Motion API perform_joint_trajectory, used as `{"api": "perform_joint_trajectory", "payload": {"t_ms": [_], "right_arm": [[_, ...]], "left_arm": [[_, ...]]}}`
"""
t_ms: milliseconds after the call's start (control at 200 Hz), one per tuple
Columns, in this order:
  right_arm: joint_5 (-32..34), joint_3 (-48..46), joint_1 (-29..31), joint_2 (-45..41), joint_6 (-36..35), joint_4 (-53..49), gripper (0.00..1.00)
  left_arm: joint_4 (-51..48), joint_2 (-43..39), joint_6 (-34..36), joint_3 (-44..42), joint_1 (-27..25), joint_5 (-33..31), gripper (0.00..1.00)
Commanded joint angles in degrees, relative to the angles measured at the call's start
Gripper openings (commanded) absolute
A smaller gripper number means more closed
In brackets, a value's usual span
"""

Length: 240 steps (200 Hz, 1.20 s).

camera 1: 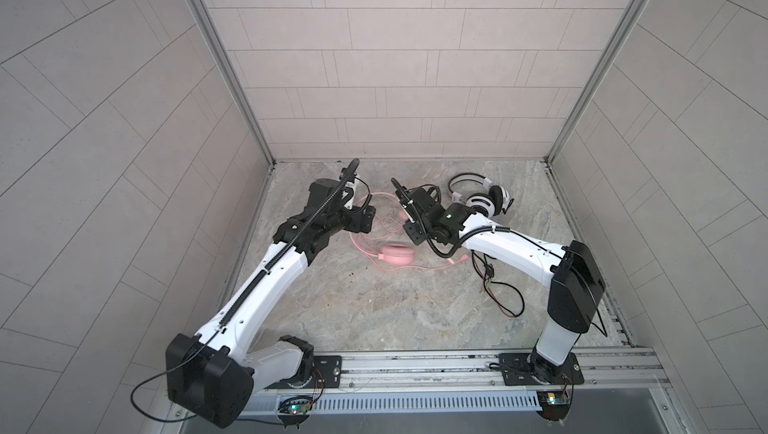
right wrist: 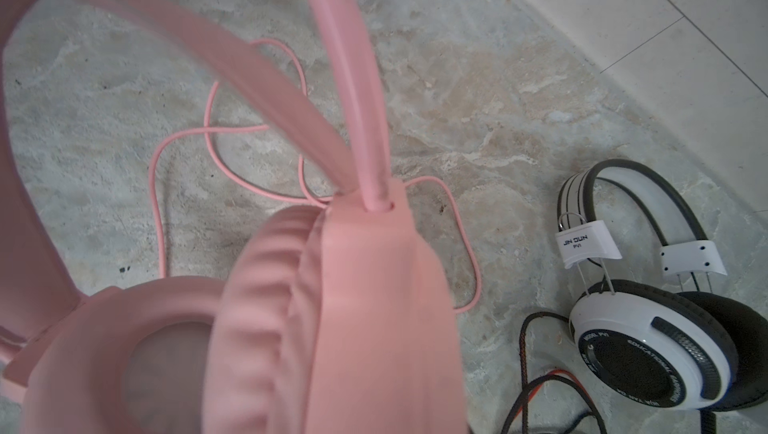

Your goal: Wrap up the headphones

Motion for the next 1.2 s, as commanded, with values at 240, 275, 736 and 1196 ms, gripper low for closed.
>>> {"api": "perform_joint_trajectory", "payload": {"t_ms": [240,275,736,1196], "right_arm": [[-8.26,-0.35,0.95,-7.65,-3.92,0.73,0.23],[-8.12,-0.28,1.24,-7.91,-4.14,0.82,0.23],[-5.66,0.00,2.39,-7.22,-7.07,-1.59,0.23],[-9.76,-2.09,2.18,-12.47,-3.06,1.79,0.61]], "left_arm": [[-5.84,5.30,2.64,3.55,-1.40,-2.03,0.96],[-5.99,5.72,2.67,3.64,-1.54,-1.93,0.95],[-4.89,3.02,2.12,2.82,-1.99,-3.98,0.56],[-4.68,2.67,1.98,2.01,-1.99,-7.77,0.09]]}}
